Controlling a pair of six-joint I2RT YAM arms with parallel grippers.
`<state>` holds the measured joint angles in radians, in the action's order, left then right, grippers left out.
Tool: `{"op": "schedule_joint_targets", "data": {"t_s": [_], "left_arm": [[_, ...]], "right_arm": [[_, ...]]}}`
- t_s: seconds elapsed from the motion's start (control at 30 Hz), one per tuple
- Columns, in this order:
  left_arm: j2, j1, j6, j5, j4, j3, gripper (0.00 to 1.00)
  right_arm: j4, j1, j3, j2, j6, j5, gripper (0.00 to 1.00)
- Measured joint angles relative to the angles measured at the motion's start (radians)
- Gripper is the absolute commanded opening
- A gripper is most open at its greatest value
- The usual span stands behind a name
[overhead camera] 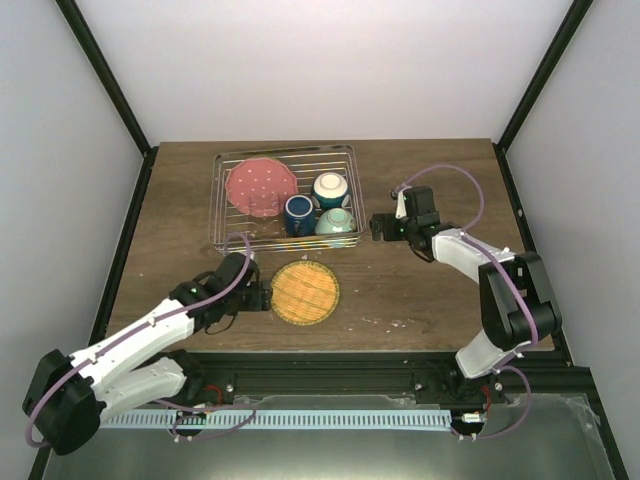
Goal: Load the mixed dishes into the dish rack
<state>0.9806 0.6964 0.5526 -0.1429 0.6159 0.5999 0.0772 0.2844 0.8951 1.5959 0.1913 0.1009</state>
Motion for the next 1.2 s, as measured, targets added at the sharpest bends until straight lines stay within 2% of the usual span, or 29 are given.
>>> {"op": "schedule_joint_targets", "data": {"t_s": [0.33,0.67,0.7,0.83,0.9,1.03,1.2], "left_arm": [[0.062,0.000,0.098,0.087,-0.249,-0.129,0.81],[0.252,0.000,0.125,0.165,-0.464,-0.163,0.79],[0.257,0.000,0.125,0.168,-0.473,-0.163,0.76],[0.278,0.000,0.129,0.185,-0.525,-0.170,0.44],[0.285,0.001,0.137,0.191,-0.531,-0.174,0.32],[0.296,0.002,0.139,0.209,-0.558,-0.185,0.14],[0.277,-0.001,0.166,0.260,-0.669,-0.188,0.00]], "right_arm": [[0.014,0.000,0.000,-0.019,0.000,-0.028,1.00],[0.016,0.000,0.000,-0.019,-0.001,-0.035,1.00],[0.016,0.000,0.000,-0.018,-0.001,-0.035,1.00],[0.016,0.000,0.000,-0.014,-0.001,-0.035,1.00],[0.016,0.000,0.000,-0.010,0.000,-0.035,1.00],[0.016,0.000,0.000,-0.003,0.000,-0.035,1.00],[0.016,0.000,-0.001,-0.003,-0.001,-0.036,1.00]]}}
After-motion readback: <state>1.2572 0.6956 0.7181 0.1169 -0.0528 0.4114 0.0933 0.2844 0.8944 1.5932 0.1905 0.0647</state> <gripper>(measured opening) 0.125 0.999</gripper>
